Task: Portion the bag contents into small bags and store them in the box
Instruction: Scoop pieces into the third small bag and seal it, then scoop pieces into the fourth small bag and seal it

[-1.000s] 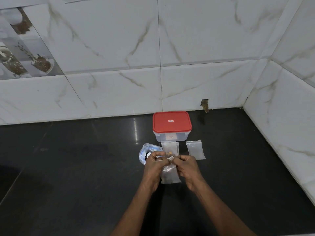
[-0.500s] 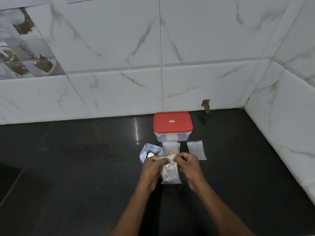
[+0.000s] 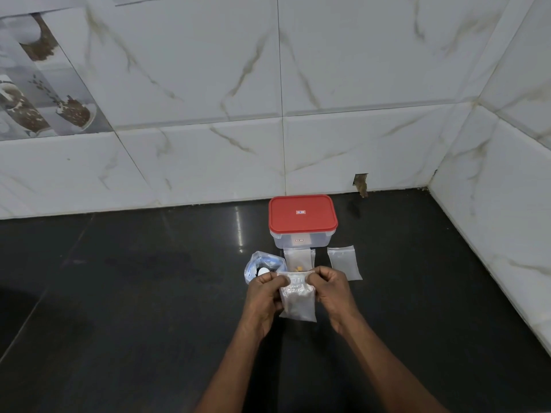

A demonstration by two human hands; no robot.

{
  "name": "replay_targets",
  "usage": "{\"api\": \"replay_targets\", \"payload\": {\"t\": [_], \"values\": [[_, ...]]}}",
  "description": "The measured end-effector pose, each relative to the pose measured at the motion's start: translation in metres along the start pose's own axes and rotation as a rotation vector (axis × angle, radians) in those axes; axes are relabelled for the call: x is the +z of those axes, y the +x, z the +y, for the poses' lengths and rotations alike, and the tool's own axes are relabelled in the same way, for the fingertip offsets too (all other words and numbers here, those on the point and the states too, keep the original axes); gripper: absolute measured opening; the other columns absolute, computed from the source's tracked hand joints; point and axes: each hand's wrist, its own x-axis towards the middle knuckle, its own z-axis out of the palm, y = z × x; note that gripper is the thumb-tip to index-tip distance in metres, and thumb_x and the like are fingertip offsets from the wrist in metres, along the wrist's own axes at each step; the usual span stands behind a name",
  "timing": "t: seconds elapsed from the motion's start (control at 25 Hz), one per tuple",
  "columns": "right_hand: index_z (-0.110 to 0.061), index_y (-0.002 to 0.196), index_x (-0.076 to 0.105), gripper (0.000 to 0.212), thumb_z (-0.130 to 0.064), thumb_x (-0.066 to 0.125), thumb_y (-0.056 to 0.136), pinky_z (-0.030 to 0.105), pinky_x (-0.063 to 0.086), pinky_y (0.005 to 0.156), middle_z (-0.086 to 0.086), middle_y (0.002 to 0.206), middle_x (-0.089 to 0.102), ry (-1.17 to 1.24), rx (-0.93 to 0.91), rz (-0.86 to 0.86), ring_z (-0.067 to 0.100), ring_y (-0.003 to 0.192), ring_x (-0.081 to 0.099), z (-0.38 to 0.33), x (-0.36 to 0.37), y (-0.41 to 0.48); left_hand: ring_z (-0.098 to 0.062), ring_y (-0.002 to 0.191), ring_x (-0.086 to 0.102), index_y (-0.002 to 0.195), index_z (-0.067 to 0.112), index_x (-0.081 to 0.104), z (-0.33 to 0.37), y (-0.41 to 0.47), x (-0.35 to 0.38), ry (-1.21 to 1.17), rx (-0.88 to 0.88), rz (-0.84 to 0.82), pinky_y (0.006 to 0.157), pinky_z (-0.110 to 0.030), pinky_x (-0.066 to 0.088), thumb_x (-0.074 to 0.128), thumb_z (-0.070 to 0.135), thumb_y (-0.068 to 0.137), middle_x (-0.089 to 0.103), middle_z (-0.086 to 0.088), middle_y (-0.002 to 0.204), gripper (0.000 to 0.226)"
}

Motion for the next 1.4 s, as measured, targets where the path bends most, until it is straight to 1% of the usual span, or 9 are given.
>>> {"api": "replay_targets", "payload": {"t": [0.2, 0.4, 0.56, 0.68, 0.84, 1.0, 1.16, 1.28, 1.4], "values": [[-0.007, 0.067, 0.067, 0.018, 0.001, 0.059, 0.081, 0.032, 0.049, 0.061, 0.003, 0.067, 0.066, 0.056, 0.023, 0.002, 0.019, 0.067, 0.059, -0.004, -0.002, 0.002, -0.027, 0.076, 0.069, 0.082, 0.005, 0.062, 0.003, -0.002, -0.002, -0.032, 0.019, 0.006, 0.071, -0.04, 0.056, 0.064, -0.004, 0.084, 0.07, -0.017, 0.083, 0.01], [-0.006, 0.08, 0.075, 0.004, -0.008, 0.072, 0.081, 0.033, 0.055, 0.076, 0.013, 0.087, 0.074, 0.033, 0.037, -0.076, 0.016, 0.08, 0.066, -0.004, 0.002, -0.001, -0.027, 0.066, 0.056, 0.06, 0.013, 0.062, -0.003, 0.002, 0.002, 0.053, 0.063, 0.052, 0.059, -0.032, 0.046, 0.065, -0.004, 0.078, 0.061, -0.013, 0.067, 0.025], [-0.006, 0.087, 0.077, 0.009, -0.008, 0.078, 0.078, 0.023, 0.056, 0.069, 0.01, 0.086, 0.076, 0.035, 0.024, -0.088, 0.014, 0.079, 0.071, -0.003, 0.0, -0.001, -0.022, 0.058, 0.048, 0.064, 0.011, 0.07, -0.006, -0.001, 0.003, 0.055, 0.037, 0.013, 0.058, -0.032, 0.043, 0.071, 0.0, 0.08, 0.055, -0.011, 0.062, 0.019], [0.002, 0.087, 0.075, 0.008, -0.001, 0.072, 0.08, 0.021, 0.055, 0.061, 0.014, 0.081, 0.075, 0.041, 0.031, -0.068, 0.015, 0.071, 0.07, -0.005, -0.003, -0.001, -0.018, 0.061, 0.059, 0.08, 0.003, 0.074, -0.004, -0.005, 0.0, 0.059, 0.007, -0.054, 0.06, -0.032, 0.053, 0.075, 0.004, 0.084, 0.062, -0.012, 0.07, 0.004], [0.004, 0.082, 0.073, 0.008, 0.003, 0.066, 0.082, 0.019, 0.053, 0.058, 0.014, 0.074, 0.071, 0.005, 0.023, -0.085, 0.014, 0.065, 0.066, -0.006, 0.001, -0.003, -0.013, 0.055, 0.056, 0.067, 0.01, 0.069, -0.005, -0.004, 0.003, 0.069, -0.009, -0.019, 0.059, -0.033, 0.055, 0.069, -0.002, 0.086, 0.058, -0.006, 0.062, 0.022], [0.002, 0.085, 0.074, 0.009, 0.003, 0.066, 0.082, 0.02, 0.054, 0.058, 0.014, 0.078, 0.074, 0.02, 0.052, -0.07, 0.013, 0.065, 0.069, -0.004, -0.001, -0.003, -0.021, 0.063, 0.061, 0.072, 0.005, 0.07, -0.006, -0.002, 0.001, 0.07, -0.016, -0.015, 0.065, -0.038, 0.058, 0.071, -0.002, 0.085, 0.062, -0.016, 0.073, 0.014], [-0.006, 0.101, 0.073, 0.016, -0.009, 0.071, 0.085, 0.034, 0.06, 0.07, 0.01, 0.093, 0.077, 0.13, 0.1, -0.133, 0.023, 0.083, 0.074, 0.005, -0.012, -0.003, -0.026, 0.063, 0.065, 0.074, 0.001, 0.071, -0.002, 0.002, -0.001, 0.032, 0.03, 0.068, 0.063, -0.035, 0.058, 0.073, -0.001, 0.085, 0.067, -0.02, 0.073, 0.012], [-0.01, 0.105, 0.07, 0.014, -0.013, 0.065, 0.092, 0.04, 0.06, 0.07, 0.006, 0.098, 0.076, 0.034, 0.128, -0.175, 0.025, 0.087, 0.074, 0.02, -0.02, 0.0, -0.03, 0.076, 0.071, 0.084, -0.007, 0.07, 0.004, 0.011, 0.001, -0.009, 0.083, 0.095, 0.075, -0.041, 0.062, 0.073, 0.0, 0.087, 0.073, -0.026, 0.086, 0.007], [-0.002, 0.101, 0.068, 0.012, -0.008, 0.06, 0.095, 0.037, 0.061, 0.063, 0.013, 0.095, 0.073, 0.042, 0.116, 0.04, 0.028, 0.078, 0.073, 0.033, -0.021, 0.014, -0.023, 0.075, 0.072, 0.089, 0.0, 0.077, 0.006, 0.018, -0.003, 0.154, 0.218, 0.21, 0.071, -0.032, 0.06, 0.071, 0.006, 0.09, 0.076, -0.013, 0.083, 0.009]]}}
